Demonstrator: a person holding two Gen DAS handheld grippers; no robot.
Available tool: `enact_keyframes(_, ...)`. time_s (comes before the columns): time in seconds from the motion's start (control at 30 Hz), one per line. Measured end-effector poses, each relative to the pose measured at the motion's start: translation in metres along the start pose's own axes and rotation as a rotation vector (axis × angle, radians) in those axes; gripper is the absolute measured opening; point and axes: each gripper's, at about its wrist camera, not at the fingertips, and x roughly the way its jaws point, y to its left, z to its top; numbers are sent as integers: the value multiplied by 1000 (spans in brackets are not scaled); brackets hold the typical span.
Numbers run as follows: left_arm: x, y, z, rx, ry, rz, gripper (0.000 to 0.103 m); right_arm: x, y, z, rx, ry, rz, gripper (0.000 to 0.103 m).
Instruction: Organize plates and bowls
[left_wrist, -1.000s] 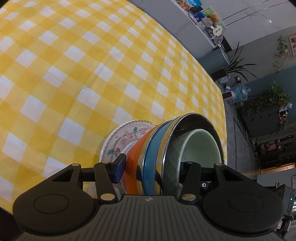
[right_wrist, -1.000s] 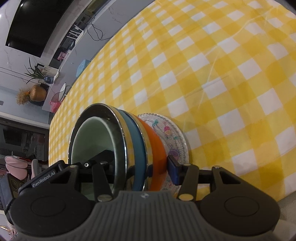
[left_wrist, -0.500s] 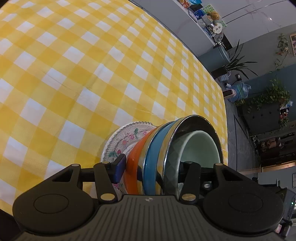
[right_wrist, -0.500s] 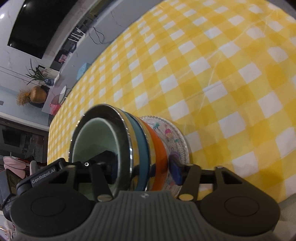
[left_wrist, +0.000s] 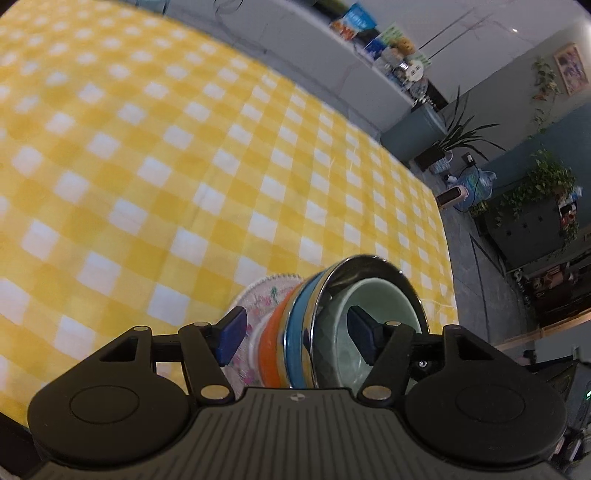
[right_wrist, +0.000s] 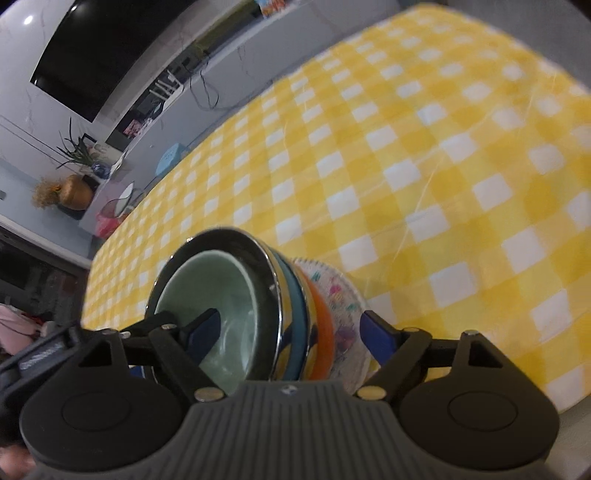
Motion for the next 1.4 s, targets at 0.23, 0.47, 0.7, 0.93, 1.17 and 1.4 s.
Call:
enact_keyframes(0.23, -48, -10, -8, 135, -132, 20, 68, -30, 46, -19, -256, -190, -164, 82)
enact_keyframes(0.47, -114, -40, -19, 378, -360, 66, 68, -86, 89, -37, -399, -369, -161, 84)
enact_keyframes(0.7, -162, -56, -55, 556, -547, 139, 68, -130, 115, -75, -555, -511, -153, 90)
enact_keyframes(0.93, -159, -43, -94, 630, -591, 220, 72, -130, 113, -115, -653, -518, -160, 90)
enact_keyframes(1.17, -141, -19, -114, 626, -521, 316, 77, -104, 105, -142, -658, -435, -150, 87)
enact_keyframes(1.4, -121, -5, -104, 594, -424, 331, 82, -68, 104, -152, -622, -335, -208, 87)
